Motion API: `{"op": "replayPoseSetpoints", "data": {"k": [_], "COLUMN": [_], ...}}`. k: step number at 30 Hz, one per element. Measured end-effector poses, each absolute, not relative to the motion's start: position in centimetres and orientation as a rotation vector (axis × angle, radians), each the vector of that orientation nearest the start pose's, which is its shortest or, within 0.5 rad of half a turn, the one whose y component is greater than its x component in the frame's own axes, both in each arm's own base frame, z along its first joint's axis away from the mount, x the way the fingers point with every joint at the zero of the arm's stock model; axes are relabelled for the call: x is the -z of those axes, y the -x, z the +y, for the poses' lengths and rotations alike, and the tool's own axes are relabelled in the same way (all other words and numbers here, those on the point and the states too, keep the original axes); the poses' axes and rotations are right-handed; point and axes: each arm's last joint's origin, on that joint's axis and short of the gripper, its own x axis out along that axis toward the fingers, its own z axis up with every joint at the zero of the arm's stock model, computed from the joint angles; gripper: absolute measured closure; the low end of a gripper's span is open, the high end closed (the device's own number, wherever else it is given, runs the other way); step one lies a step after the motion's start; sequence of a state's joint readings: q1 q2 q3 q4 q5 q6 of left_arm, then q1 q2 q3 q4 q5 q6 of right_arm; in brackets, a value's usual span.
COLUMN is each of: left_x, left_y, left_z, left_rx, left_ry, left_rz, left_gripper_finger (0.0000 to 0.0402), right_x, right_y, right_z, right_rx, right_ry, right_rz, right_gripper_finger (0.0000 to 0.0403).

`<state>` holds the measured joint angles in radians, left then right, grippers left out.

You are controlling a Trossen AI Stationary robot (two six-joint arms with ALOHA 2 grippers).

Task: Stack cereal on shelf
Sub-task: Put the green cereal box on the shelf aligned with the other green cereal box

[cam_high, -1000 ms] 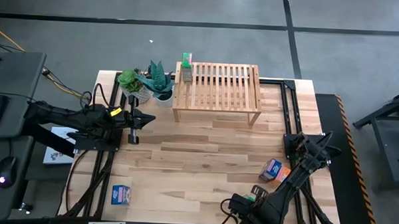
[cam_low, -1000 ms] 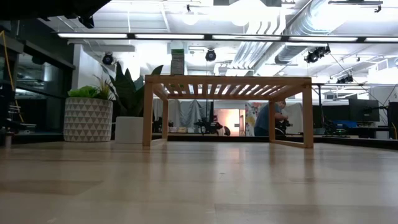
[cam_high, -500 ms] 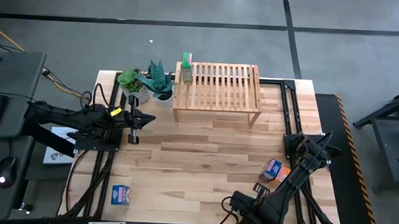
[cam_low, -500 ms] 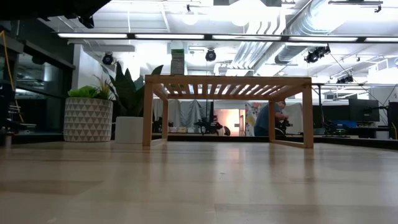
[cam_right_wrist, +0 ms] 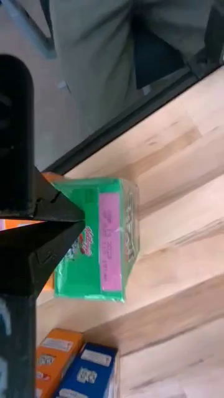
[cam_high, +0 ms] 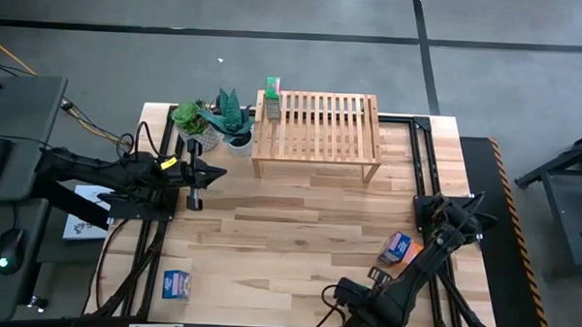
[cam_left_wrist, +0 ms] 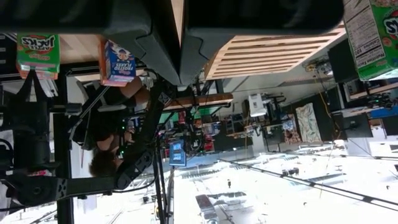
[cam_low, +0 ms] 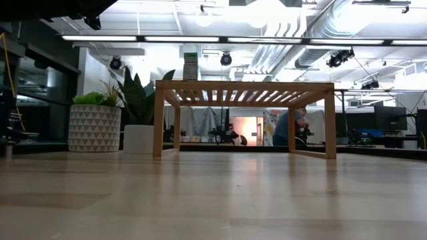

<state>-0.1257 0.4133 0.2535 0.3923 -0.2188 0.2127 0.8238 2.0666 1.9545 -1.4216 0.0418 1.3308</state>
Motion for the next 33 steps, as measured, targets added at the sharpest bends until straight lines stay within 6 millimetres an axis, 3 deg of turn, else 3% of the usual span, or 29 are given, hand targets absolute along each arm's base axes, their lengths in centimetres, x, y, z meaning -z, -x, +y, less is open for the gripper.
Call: {"op": "replayPoseSetpoints", "data": {"k": [11, 33], "left_x": [-25.2, -25.2], "left_y": [-12.3, -12.3], "left_z": [-0.9, -0.9], "left_rx": [-0.117, -0.117], "left_ry": [-0.172, -0.172], "left_rz": [-0.215, -0.215], "left_gripper_finger": [0.0401, 0.0401], "right_x": [-25.1, -24.7], "right_y": [-27.0, -28.1], "right_z": [28.4, 25.2], "right_rx": [0.432, 0.675], "right_ry": [-0.373, -0.163], "right_rz": [1.553, 1.393], "right_gripper_finger": [0.0403, 0.0403]}}
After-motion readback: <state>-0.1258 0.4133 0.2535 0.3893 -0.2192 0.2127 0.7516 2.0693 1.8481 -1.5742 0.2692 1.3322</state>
